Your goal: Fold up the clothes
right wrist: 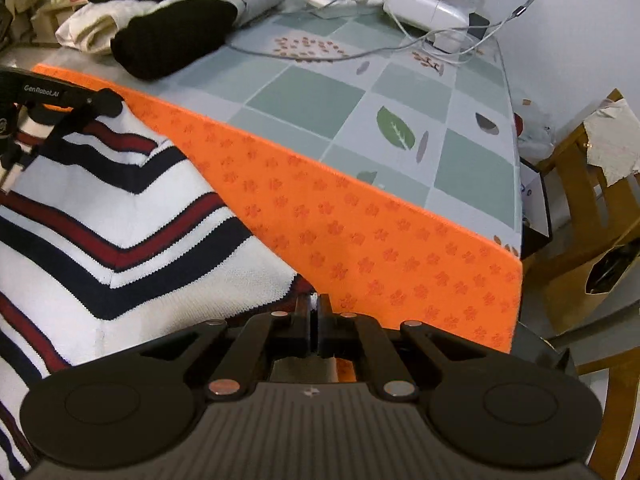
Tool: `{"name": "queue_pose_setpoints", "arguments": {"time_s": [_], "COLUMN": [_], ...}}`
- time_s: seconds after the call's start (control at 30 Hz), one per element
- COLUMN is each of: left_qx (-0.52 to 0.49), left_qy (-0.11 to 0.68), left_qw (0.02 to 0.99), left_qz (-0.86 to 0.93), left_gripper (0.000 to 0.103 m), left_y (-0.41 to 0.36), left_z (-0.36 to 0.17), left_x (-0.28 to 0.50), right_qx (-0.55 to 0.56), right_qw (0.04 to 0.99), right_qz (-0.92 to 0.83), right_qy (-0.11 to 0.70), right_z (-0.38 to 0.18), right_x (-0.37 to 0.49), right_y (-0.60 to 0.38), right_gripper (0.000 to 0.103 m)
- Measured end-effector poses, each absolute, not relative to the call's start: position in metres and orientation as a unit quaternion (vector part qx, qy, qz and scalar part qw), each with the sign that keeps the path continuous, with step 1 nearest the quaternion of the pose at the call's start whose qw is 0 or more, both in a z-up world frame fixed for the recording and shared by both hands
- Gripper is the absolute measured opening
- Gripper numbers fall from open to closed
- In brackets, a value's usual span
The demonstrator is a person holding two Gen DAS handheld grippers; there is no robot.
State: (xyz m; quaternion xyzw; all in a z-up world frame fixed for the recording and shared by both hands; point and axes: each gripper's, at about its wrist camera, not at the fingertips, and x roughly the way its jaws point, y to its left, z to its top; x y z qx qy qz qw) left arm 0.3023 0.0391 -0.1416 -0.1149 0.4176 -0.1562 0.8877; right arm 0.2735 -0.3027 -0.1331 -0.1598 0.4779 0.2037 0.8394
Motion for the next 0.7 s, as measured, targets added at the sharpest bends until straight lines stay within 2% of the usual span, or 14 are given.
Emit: {"name": "queue_pose_setpoints", "arguments": {"time_s": [0.07,0.1,0.13,0.17,0.23,0.3,0.47,0.7], "left_qx": [-0.117,-0.125,-0.134,-0.142,-0.159,-0.175,-0.155,-0.135], "left_qy": [0.424,0.417,0.41,0.402,0.387,0.37,0.357,0.388], "left_qw": [0.883,0.886,0.888,0.89,0.894,0.9,0.914,0.909], "left_qz": [-0.162,-0.161,-0.161,-0.161,-0.16,-0.152,-0.114,-0.067], "left_gripper": [0.024,0.041,0.053,0.054,0.054,0.053,0.053,0.051], "left_y": [0.042,0.049,0.055,0.062,0.075,0.09,0.111,0.113], "left_z": [-0.139,-0.13,-0.121,-0.112,-0.095,-0.076,-0.046,-0.061], "left_x": [0.303,0.298,0.293,0.289,0.279,0.267,0.23,0.187], "right_qx": [-0.156,-0.155,-0.153,-0.151,-0.148,-0.144,-0.127,-0.064], "right_qw": [0.843,0.846,0.848,0.85,0.854,0.858,0.865,0.863], "right_qz": [0.202,0.2,0.199,0.198,0.196,0.194,0.192,0.204], "right_qy": [0.473,0.47,0.467,0.465,0.459,0.454,0.446,0.457], "right_z": [-0.127,-0.124,-0.121,-0.117,-0.111,-0.105,-0.092,-0.082], "right_x": [0.269,0.267,0.264,0.262,0.257,0.253,0.234,0.177], "right_y": [-0.304,-0.305,-0.306,-0.306,-0.308,-0.309,-0.314,-0.324], "right_gripper": [0.006,0.009,0.011,0.013,0.025,0.029,0.032,0.035]}}
